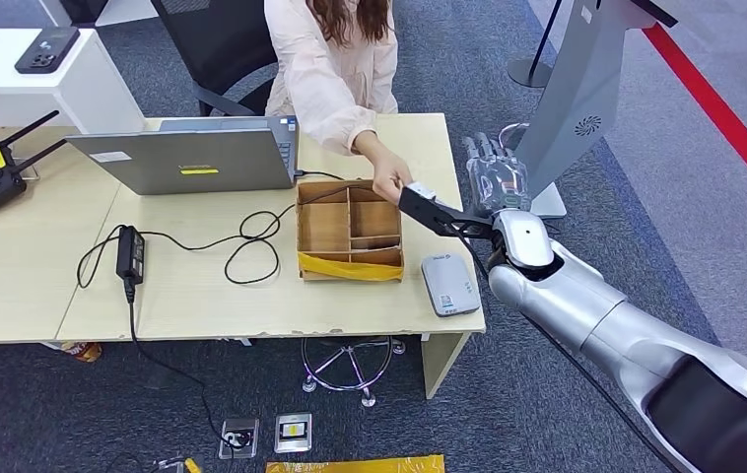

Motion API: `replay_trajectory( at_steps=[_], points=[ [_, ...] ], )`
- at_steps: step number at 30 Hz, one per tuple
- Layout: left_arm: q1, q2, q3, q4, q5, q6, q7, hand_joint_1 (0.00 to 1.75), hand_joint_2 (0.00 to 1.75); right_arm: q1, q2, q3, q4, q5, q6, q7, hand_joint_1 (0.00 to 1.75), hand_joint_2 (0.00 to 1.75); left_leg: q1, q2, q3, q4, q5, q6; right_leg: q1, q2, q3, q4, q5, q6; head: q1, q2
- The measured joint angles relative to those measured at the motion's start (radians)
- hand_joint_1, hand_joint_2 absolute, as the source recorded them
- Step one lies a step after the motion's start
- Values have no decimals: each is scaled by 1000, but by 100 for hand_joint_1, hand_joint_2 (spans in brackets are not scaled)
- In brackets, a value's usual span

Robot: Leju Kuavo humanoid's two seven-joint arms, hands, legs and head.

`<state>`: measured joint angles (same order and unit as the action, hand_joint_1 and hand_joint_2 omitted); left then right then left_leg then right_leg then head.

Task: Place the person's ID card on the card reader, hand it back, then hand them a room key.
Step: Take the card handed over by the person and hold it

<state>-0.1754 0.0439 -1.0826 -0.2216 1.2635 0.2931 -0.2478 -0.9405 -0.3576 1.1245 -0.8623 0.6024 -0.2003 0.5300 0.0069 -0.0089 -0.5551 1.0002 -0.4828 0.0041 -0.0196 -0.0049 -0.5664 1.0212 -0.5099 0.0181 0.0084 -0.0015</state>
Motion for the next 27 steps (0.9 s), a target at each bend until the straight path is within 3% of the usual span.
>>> replay_trajectory(
  at_steps=[26,27],
  points=[
    [-3,0,0,2,-22,-18,2,0,0,-1,32,-41,10,9,4,-12,0,175,0,0,0,0,0,0,0,0,0,0,0,0,0,0],
    [-2,0,0,2,-22,-18,2,0,0,-1,36,-44,10,6,7,-16,44,175,0,0,0,0,0,0,0,0,0,0,0,0,0,0]
  ],
)
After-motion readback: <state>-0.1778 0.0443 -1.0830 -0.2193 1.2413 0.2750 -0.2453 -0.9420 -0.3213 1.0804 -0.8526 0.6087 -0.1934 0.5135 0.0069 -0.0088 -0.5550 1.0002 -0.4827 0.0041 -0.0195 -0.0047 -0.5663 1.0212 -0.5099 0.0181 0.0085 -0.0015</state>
